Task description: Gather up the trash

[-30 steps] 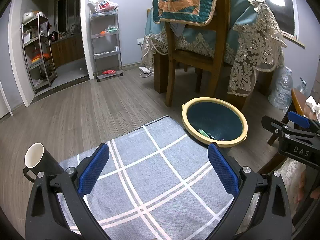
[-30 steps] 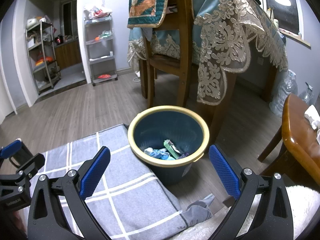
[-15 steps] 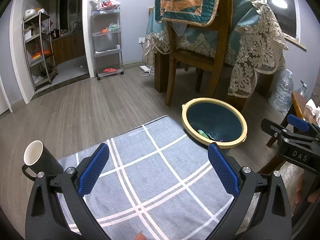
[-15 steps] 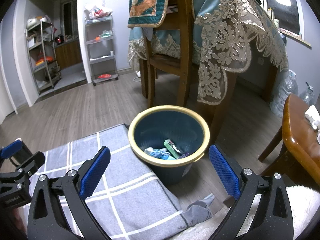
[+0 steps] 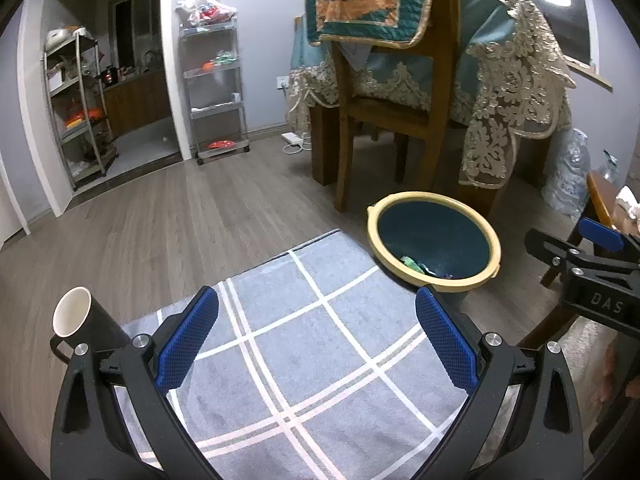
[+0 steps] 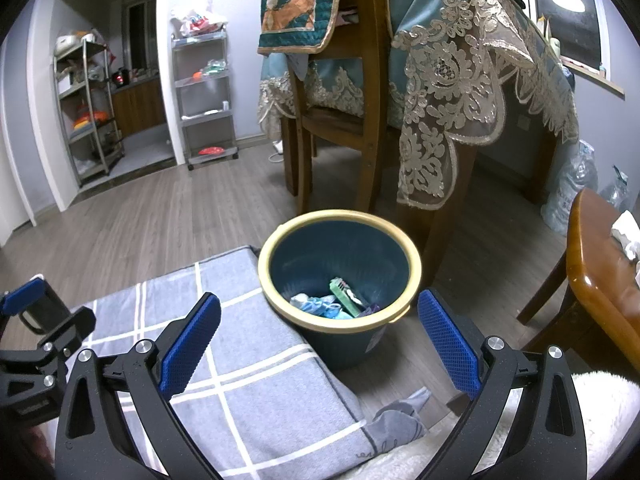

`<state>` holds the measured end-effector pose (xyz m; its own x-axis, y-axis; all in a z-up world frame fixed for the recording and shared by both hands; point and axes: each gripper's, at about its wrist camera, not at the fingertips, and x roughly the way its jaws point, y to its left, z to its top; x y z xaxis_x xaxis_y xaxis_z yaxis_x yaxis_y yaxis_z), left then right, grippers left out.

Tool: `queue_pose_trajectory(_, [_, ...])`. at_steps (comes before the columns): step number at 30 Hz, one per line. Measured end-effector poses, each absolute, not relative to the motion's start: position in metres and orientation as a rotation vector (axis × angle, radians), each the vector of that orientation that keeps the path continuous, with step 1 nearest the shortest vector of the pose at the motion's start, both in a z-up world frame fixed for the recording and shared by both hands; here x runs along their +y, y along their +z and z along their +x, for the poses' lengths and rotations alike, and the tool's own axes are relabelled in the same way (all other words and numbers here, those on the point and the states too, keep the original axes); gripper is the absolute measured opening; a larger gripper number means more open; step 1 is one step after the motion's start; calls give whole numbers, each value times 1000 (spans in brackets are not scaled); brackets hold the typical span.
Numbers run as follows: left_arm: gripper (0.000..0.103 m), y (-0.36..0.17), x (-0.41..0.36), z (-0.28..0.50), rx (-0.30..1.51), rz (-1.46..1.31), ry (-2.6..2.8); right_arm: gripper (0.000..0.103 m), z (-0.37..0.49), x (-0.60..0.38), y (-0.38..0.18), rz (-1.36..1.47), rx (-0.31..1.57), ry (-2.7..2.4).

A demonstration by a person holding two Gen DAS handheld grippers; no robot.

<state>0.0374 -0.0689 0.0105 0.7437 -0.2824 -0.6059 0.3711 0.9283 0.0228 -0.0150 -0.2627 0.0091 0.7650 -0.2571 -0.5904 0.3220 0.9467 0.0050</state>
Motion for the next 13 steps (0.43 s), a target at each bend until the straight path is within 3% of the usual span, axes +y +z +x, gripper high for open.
queue_pose_trajectory(13, [97,8,-55,47,749,96,-279,98,-13,-264,5,108,633,-311])
